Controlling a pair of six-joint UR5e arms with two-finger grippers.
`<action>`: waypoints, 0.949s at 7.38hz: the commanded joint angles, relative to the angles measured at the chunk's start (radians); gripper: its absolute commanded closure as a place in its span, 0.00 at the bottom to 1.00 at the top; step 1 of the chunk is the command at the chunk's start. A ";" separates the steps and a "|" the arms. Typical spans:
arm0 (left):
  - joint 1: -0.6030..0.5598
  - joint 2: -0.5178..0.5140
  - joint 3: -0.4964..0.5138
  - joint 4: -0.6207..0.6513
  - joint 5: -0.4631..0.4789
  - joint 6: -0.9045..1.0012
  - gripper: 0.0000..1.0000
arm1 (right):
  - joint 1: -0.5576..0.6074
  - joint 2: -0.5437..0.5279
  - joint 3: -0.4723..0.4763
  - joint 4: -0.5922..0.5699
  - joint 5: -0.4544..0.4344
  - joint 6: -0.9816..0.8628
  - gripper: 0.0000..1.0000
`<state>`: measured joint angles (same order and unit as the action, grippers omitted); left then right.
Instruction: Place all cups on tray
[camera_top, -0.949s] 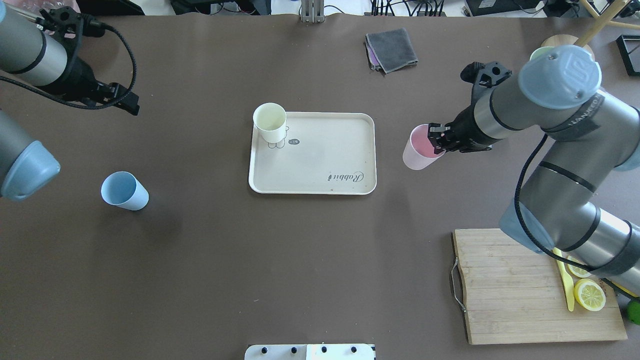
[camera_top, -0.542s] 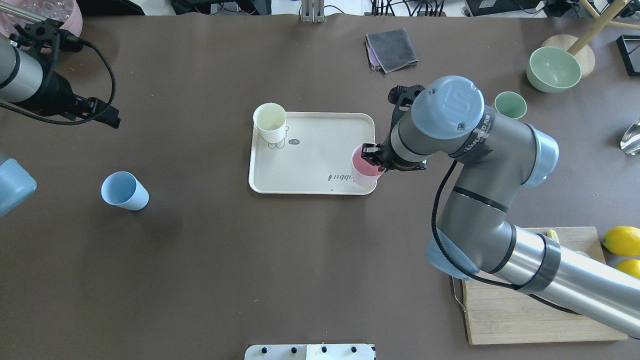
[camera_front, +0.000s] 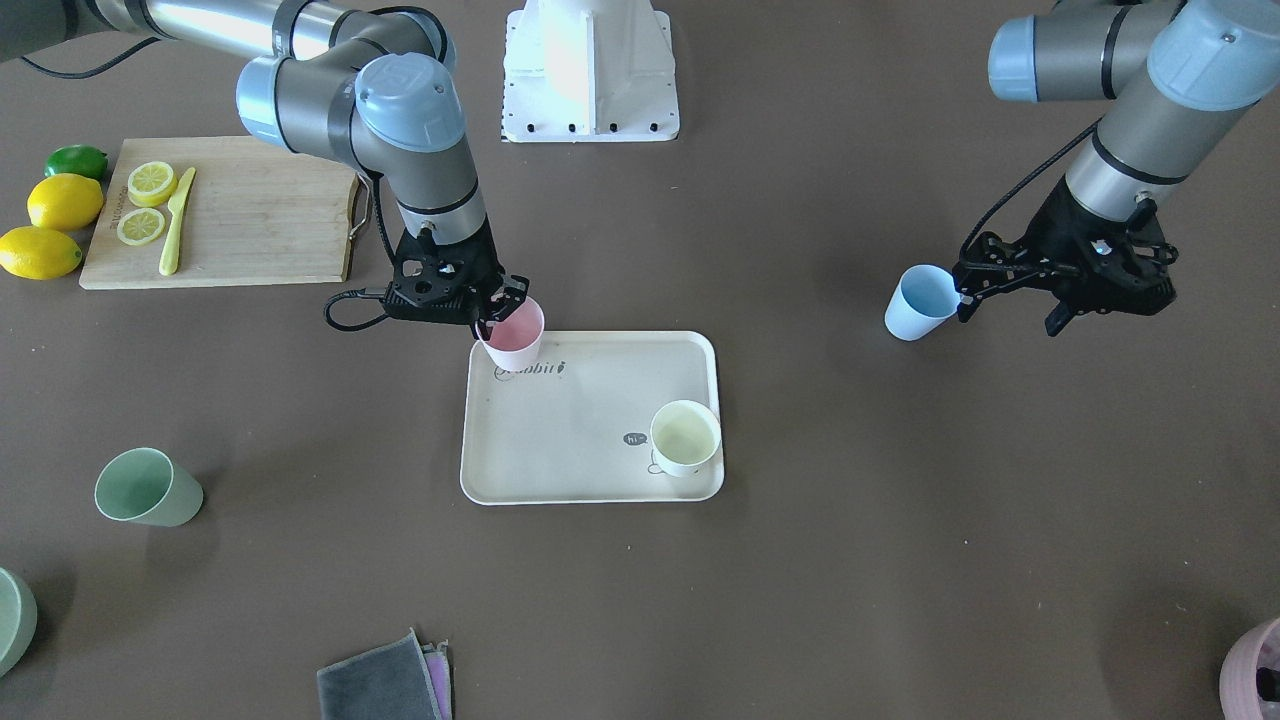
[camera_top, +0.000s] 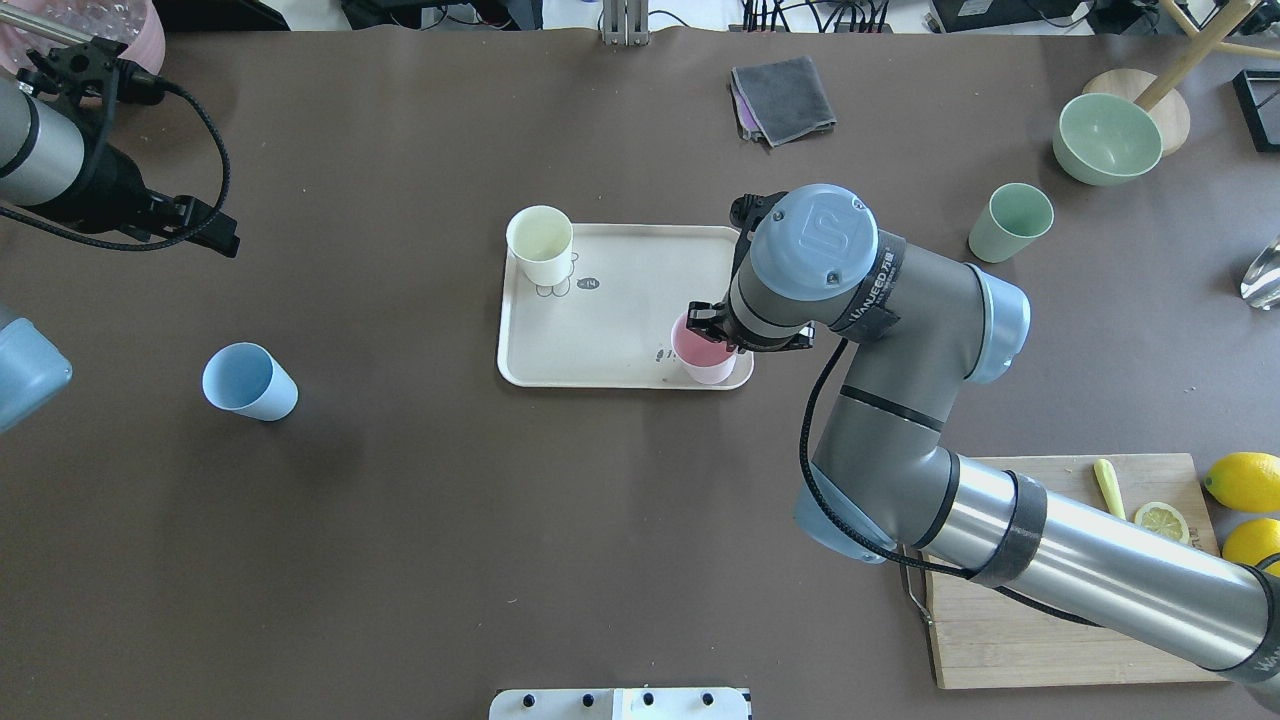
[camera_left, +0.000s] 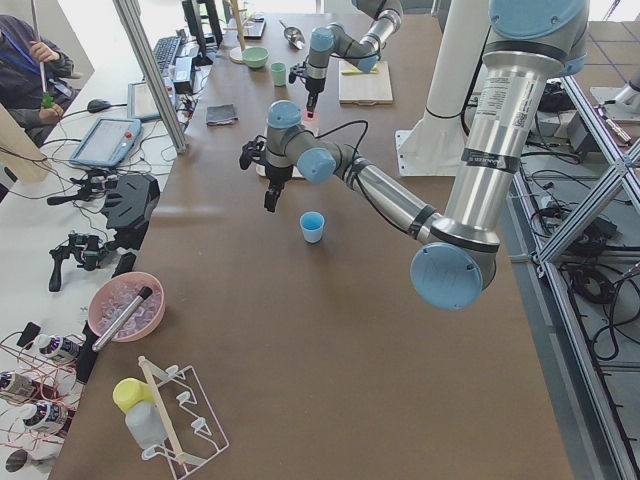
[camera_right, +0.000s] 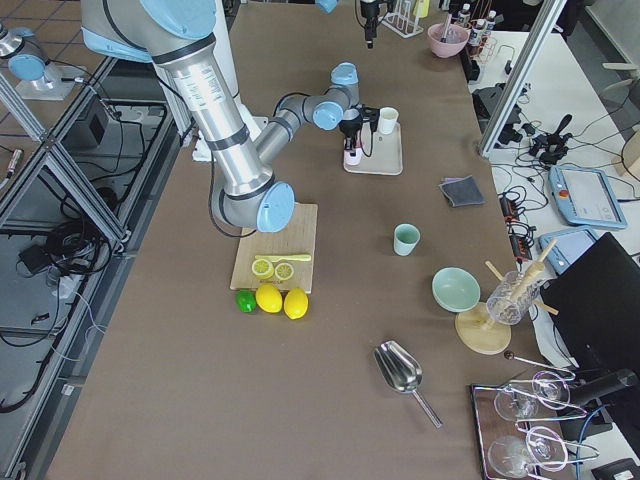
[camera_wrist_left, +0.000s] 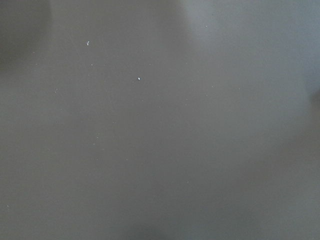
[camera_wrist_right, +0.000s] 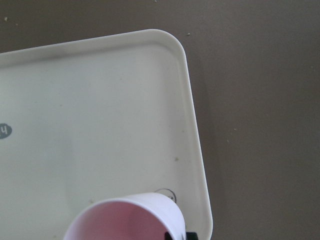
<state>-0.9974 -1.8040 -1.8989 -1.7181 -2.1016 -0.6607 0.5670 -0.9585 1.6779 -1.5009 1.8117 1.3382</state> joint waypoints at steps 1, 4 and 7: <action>0.000 0.000 0.004 0.000 0.000 0.000 0.01 | 0.010 0.015 -0.012 0.019 -0.006 0.004 0.01; 0.012 0.078 -0.006 -0.055 0.000 -0.019 0.01 | 0.159 0.015 0.015 0.007 0.111 -0.036 0.01; 0.110 0.193 0.001 -0.220 -0.002 -0.149 0.01 | 0.386 -0.043 0.014 -0.001 0.288 -0.296 0.01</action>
<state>-0.9395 -1.6501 -1.9024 -1.8666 -2.1056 -0.7387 0.8606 -0.9716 1.6933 -1.4992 2.0275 1.1527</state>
